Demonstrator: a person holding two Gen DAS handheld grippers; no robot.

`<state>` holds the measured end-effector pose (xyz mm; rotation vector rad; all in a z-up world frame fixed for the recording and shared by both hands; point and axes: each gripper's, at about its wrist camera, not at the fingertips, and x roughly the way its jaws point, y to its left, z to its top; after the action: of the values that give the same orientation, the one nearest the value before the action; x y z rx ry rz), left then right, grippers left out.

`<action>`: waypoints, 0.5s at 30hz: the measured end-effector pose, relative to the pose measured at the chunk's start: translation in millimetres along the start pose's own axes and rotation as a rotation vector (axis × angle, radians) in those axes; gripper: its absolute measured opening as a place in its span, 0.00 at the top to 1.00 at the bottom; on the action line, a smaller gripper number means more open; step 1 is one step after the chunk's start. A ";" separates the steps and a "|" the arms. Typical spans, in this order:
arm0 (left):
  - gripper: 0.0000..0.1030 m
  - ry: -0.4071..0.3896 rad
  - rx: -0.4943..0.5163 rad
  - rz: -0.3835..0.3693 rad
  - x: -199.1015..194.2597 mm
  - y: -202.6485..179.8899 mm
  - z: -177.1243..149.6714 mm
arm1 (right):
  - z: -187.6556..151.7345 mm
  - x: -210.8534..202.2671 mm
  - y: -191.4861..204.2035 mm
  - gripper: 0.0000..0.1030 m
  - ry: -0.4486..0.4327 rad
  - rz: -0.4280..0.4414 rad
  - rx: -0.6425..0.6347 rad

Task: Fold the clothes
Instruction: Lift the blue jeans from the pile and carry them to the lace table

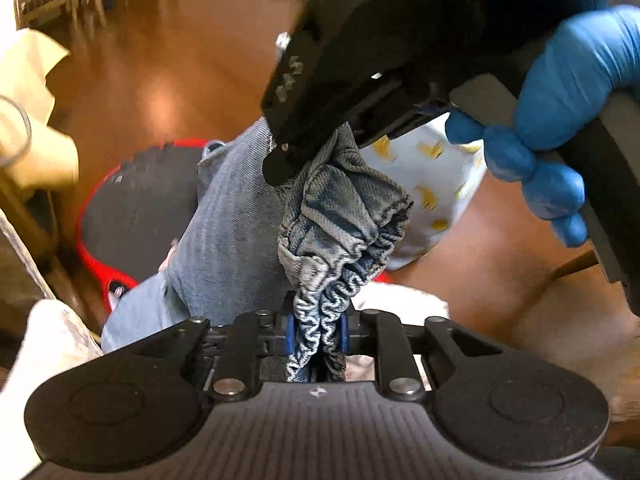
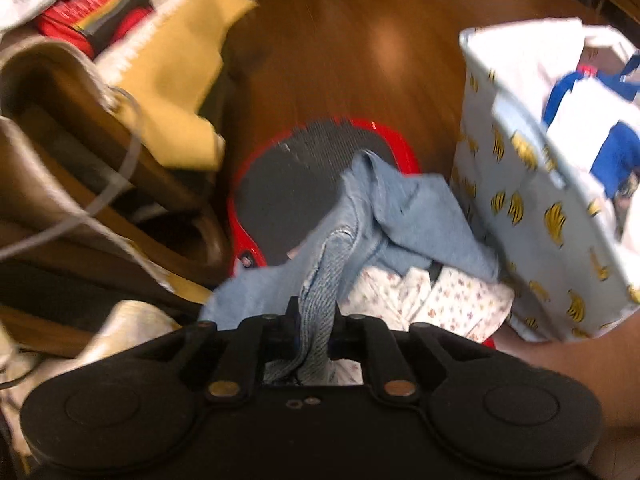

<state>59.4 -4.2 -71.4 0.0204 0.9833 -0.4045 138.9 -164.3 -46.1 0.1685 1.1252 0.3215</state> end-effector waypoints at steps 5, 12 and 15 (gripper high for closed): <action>0.21 -0.074 0.001 -0.068 -48.8 3.8 -3.3 | 8.7 -53.9 6.2 0.00 -0.112 0.015 0.036; 0.18 -0.062 0.027 0.001 -65.8 24.1 -7.2 | 9.5 -115.8 2.9 0.00 -0.198 -0.014 0.033; 0.18 -0.034 0.031 0.053 -54.6 30.4 1.5 | -2.5 -138.4 -6.2 0.00 -0.215 -0.040 0.050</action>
<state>44.4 41.2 -31.2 0.0674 0.9410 -0.3705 83.5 -216.7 69.6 0.2193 0.9226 0.2333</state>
